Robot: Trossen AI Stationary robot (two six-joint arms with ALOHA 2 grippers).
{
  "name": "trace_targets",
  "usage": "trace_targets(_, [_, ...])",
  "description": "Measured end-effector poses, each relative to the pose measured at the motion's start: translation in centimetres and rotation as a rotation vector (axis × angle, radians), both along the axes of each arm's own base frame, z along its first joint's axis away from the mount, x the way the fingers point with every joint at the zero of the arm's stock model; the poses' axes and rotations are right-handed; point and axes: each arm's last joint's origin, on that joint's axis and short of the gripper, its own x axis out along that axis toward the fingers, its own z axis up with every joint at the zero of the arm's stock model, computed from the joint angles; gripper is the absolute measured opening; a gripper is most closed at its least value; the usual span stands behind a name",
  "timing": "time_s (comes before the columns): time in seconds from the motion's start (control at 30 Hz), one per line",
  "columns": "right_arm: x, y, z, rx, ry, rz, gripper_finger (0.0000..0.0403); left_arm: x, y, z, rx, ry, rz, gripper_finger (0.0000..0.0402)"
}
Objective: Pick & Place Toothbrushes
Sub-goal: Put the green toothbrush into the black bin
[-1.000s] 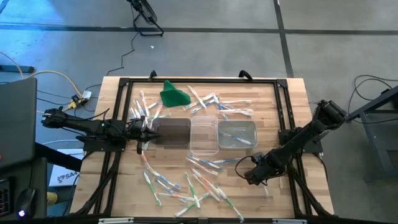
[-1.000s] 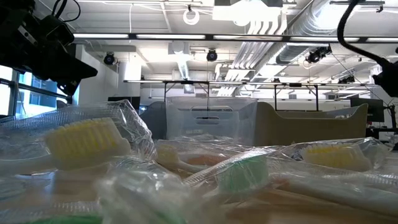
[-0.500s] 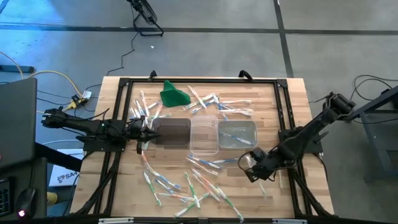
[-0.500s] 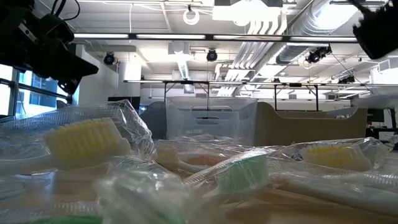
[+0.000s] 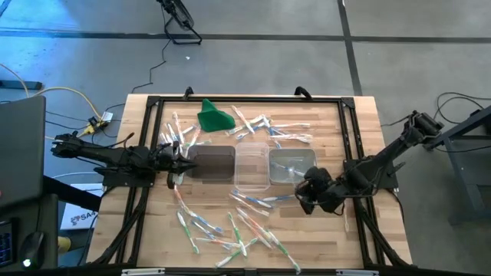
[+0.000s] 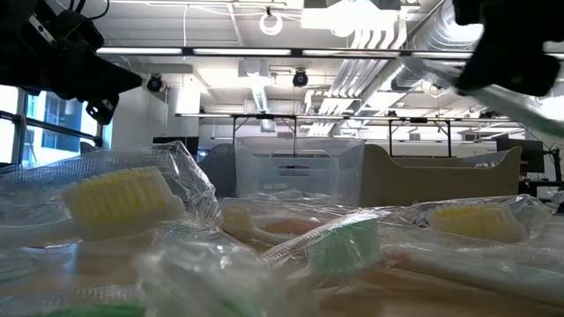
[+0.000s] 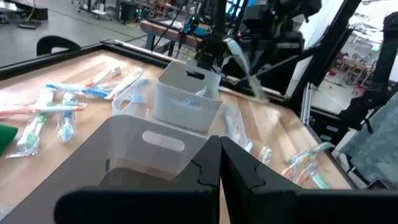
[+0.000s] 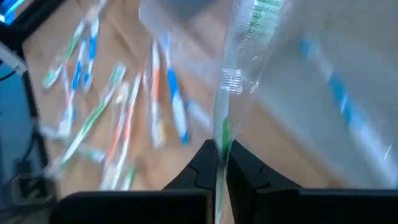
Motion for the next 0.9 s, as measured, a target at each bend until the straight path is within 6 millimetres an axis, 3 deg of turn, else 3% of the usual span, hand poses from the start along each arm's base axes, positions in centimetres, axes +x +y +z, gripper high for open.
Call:
trace_targets(0.43, [4.1,-5.2,1.4,-0.395,-0.104,0.025,0.0007,0.0,0.1,0.4,-0.003,-0.04,0.03,0.0])
trace_targets(0.73, [8.2,-7.9,2.4,-0.548,-0.31,0.159,0.0007,-0.1,0.4,1.3,0.058,-0.118,0.15,0.0])
trace_targets(0.9, [10.2,-8.9,1.8,-0.578,-0.402,0.185,0.0007,-0.2,0.4,2.2,0.125,-0.178,0.152,0.0])
